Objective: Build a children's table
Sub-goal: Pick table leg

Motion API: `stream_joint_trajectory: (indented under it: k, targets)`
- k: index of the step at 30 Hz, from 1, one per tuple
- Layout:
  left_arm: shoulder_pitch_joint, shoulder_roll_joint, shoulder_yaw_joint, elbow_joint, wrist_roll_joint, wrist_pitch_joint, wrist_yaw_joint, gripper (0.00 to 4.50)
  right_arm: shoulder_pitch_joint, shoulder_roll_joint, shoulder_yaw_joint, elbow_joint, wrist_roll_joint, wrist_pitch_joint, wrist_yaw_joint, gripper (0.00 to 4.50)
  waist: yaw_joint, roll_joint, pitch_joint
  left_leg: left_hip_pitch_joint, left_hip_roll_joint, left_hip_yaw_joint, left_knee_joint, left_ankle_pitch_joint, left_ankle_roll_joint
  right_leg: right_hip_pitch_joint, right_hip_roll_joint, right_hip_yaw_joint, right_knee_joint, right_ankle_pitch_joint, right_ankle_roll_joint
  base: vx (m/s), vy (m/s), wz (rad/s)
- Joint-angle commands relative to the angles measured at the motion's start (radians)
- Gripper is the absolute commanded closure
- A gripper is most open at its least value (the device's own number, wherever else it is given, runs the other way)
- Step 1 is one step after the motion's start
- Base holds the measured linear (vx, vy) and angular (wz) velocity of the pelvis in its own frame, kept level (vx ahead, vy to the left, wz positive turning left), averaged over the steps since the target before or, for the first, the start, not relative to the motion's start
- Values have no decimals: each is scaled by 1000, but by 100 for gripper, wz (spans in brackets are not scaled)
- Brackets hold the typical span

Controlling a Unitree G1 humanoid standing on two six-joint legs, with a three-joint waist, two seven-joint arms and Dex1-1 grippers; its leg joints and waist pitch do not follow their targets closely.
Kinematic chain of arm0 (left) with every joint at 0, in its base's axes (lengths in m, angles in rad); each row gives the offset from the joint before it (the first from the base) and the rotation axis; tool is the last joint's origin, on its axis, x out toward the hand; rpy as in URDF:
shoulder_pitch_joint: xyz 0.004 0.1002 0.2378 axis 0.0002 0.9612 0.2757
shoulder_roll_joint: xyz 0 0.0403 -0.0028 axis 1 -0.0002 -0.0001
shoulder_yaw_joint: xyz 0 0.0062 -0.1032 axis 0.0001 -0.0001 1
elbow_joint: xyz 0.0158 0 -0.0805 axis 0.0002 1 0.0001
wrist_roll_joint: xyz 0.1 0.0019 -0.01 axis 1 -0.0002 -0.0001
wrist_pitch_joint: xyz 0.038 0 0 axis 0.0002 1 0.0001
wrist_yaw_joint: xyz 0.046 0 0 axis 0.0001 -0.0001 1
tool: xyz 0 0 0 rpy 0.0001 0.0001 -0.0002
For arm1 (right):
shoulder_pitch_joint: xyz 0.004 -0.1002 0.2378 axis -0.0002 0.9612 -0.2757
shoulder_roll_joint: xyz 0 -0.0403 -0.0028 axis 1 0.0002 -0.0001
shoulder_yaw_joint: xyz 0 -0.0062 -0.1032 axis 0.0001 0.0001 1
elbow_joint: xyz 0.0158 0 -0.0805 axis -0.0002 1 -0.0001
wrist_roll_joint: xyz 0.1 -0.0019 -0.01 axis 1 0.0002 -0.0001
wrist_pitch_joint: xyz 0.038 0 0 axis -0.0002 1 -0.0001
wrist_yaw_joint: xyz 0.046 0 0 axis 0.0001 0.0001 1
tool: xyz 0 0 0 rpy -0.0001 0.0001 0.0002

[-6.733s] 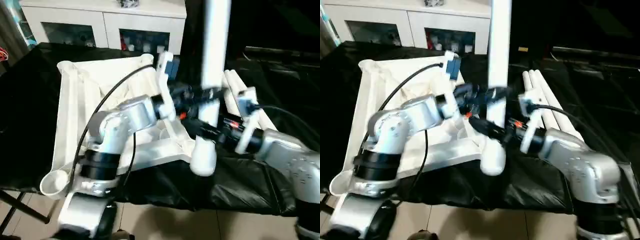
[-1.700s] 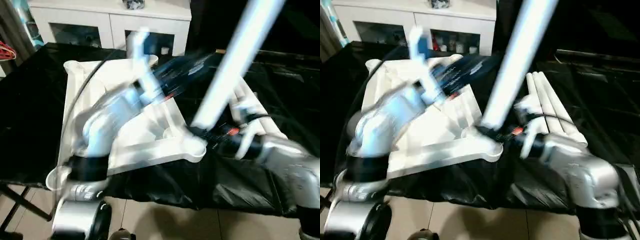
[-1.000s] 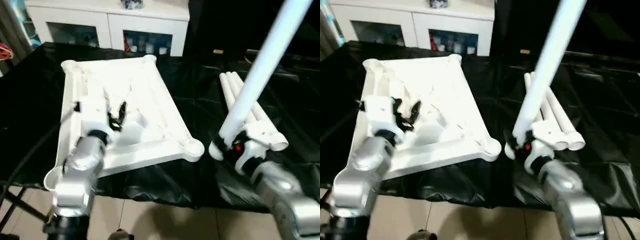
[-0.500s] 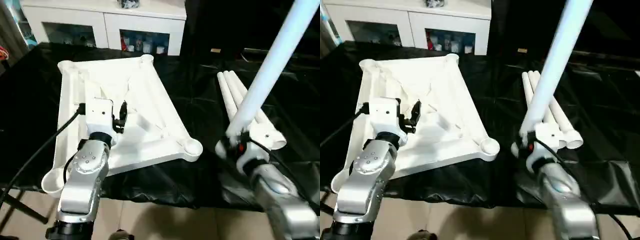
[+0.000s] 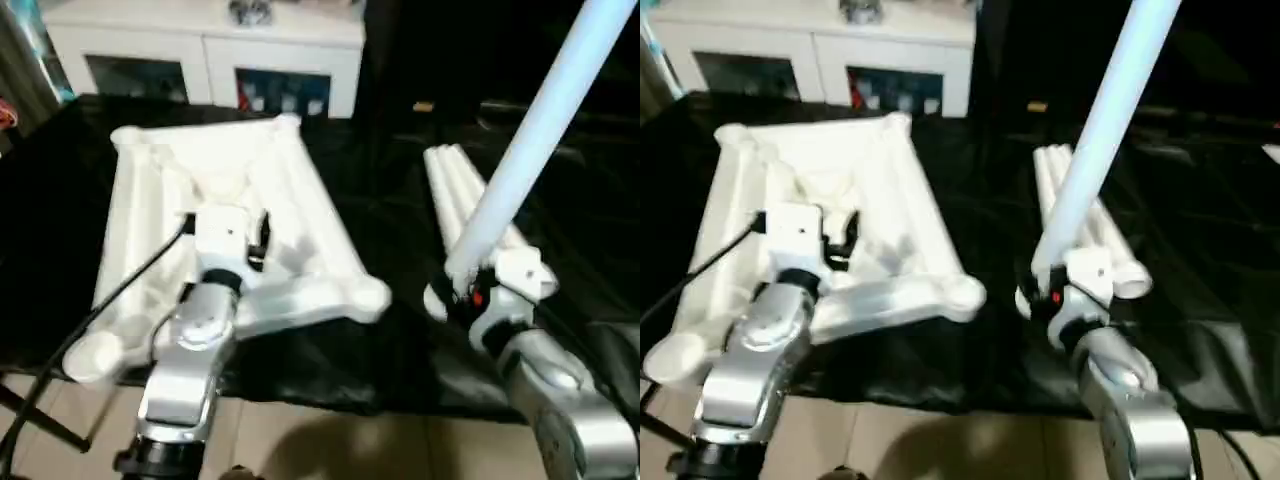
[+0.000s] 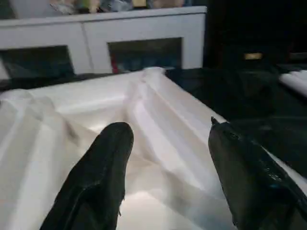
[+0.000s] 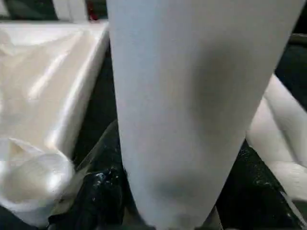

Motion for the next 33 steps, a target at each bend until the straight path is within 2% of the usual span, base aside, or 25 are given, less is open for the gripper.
stream_joint_trajectory:
  k: [1, 2, 3, 4, 6, 8, 9, 11, 13, 14, 15, 16, 17, 18, 19, 20, 21, 22, 23, 24, 25, 26, 29, 31, 33]
  targets:
    - [-30, 17, 27, 6, 7, 23, 6, 155, -24, 2, 16, 3, 6, 15, 18, 256, 40, -26, -60, -22, 12, 17, -24, -30, 9, 45, -138, 100, -154, -379, 133, -6, -65, -2]
    - [-37, 16, 29, 5, 11, 33, 12, 155, -31, -3, 14, 1, 18, 20, 33, 256, 39, -36, -64, -23, 18, 15, -33, -34, 3, 45, -120, 87, -141, -289, 143, -14, -105, -6]
    - [-47, 17, 33, 13, 13, 33, 13, 155, -43, -3, 13, 5, 23, 24, 44, 256, 42, -18, -61, -4, 29, 13, -46, -63, -3, 31, -92, 62, -130, -120, 113, -9, -68, -6]
    - [-55, 17, 38, 23, 8, 24, 9, 155, -57, -2, 13, 20, 24, 21, 52, 256, 44, -11, -62, -5, 31, 13, -48, -71, -3, 33, -91, 59, -127, -105, 94, -8, -68, -7]
    - [-67, 9, 49, 39, -1, 19, 17, 155, -90, -14, 22, 80, -1, 7, 62, 256, 44, -8, -64, 7, 47, 10, -56, -95, -19, 31, -89, 58, -121, -89, 32, 0, 0, 0]
    - [-73, 6, 54, 41, -18, 17, 6, 155, -103, -14, 22, 85, 6, 15, 69, 256, 43, -5, -67, 19, 66, 6, -65, -98, -19, 30, -91, 60, -110, -21, -27, 0, 0, 0]
    - [-77, 5, 55, 43, -31, 15, -10, 155, -109, -12, 21, 82, 22, 21, 79, 256, 42, -4, -66, 23, 72, 7, -69, -113, -14, 28, -94, 60, -109, 8, -61, 0, 60, 0]
    - [-84, 3, 48, 53, -45, 23, -33, 155, -108, -21, 24, 79, 30, 20, 96, 256, 43, 0, -66, 30, 76, 13, -75, -148, -15, 27, -100, 63, -112, 16, -99, 0, 59, 0]
    - [-103, -5, 38, 79, -80, 46, -81, 155, -107, -39, 24, 82, 17, 12, 103, 256, 45, -4, -64, 33, 75, 19, -79, -166, -22, 26, -102, 63, -117, -1, -106, -8, 60, 0]
    - [-105, -2, 33, 87, -85, 52, -96, 155, -108, -37, 18, 81, 22, 15, 102, 256, 47, 2, -63, 36, 75, 22, -79, -180, -28, 23, -104, 64, -117, -15, -107, -19, 58, 1]
    - [-106, 4, 26, 97, -95, 57, -123, 155, -108, -36, 13, 81, 25, 16, 103, 256, 44, -2, -60, 36, 73, 28, -82, -212, -35, 20, -105, 65, -123, -58, -105, -25, 54, 1]
    - [-106, 17, 10, 117, -119, 67, -187, 155, -108, -37, 5, 80, 29, 15, 106, 256, 44, 4, -60, 36, 71, 30, -83, -235, -45, 17, -108, 66, -130, -103, -95, -25, 54, 1]
    - [-106, 28, 0, 123, -132, 65, -227, 155, -110, -36, 1, 79, 35, 20, 111, 256, 45, 1, -60, 37, 70, 33, -84, -248, -47, 16, -108, 67, -132, -126, -89, 0, 0, 0]
    - [-104, 52, -26, 131, -149, 51, -302, 127, -111, -33, -10, 75, 58, 39, 122, 256, 44, 3, -60, 37, 71, 35, -86, -271, -55, 15, -109, 67, -132, -161, -77, 0, 0, 0]
    - [-104, 52, -26, 131, -149, 51, -302, 127, -111, -33, -10, 75, 58, 39, 122, 256, 44, 3, -60, 37, 71, 35, -86, -271, -55, 15, -109, 67, -132, -161, -77, 0, 0, 0]
    - [-108, 76, -49, 151, -150, 41, -359, 120, -111, -36, -14, 71, 75, 40, 141, 256, 47, 17, -61, 39, 71, 34, -87, -283, -59, 12, -112, 67, -133, -172, -73, 0, 0, 0]
    - [-116, 114, -85, 175, -160, 28, -453, 120, -110, -43, -20, 64, 98, 39, 172, 256, 46, 28, -62, 39, 72, 32, -89, -294, -66, 11, -112, 68, -132, -164, -74, 0, 0, 0]
    - [-119, 130, -102, 184, -161, 22, -489, 109, -109, -45, -23, 63, 111, 39, 186, 256, 45, 19, -63, 37, 70, 34, -90, -293, -62, 13, -110, 68, -137, -145, -71, 0, 0, 0]
    - [-132, 159, -133, 212, -156, 12, -558, 95, -108, -58, -23, 71, 120, 34, 215, 256, 44, 17, -64, 36, 71, 35, -91, -289, -62, 15, -110, 69, -131, -131, -77, 0, 0, 0]
    - [-151, 195, -171, 251, -155, -4, -652, 83, -106, -74, -25, 88, 134, 37, 241, 256, 45, 22, -64, 34, 68, 37, -89, -283, -56, 15, -112, 71, -132, -130, -79, 0, 0, 0]
    - [-155, 201, -178, 258, -154, -7, -668, 83, -106, -77, -26, 91, 136, 38, 245, 256, 49, 21, -63, 35, 65, 40, -87, -269, -48, 15, -114, 72, -135, -144, -80, 0, 0, 0]
    - [-173, 221, -197, 278, -158, -11, -729, 77, -107, -85, -30, 98, 141, 42, 251, 256, 50, 26, -64, 35, 67, 40, -86, -263, -49, 14, -115, 73, -132, -139, -86, 0, 0, 0]
    - [-222, 260, -232, 327, -163, -22, -848, 39, -113, -99, -45, 101, 156, 63, 264, 256, 51, 26, -66, 35, 66, 42, -85, -237, -43, 16, -115, 72, -132, -120, -108, 0, 0, 0]
    - [-272, 280, -257, 397, -140, -41, -903, 94, -114, -117, -55, 96, 166, 91, 281, 256, 52, 24, -68, 36, 66, 44, -83, -219, -36, 17, -114, 70, -128, -102, -116, 0, 0, 0]
    - [-304, 292, -276, 459, -115, -64, -925, 101, -111, -136, -54, 93, 176, 115, 295, 256, 52, 25, -68, 34, 66, 43, -82, -203, -30, 21, -114, 70, -127, -81, -120, 0, 0, 0]
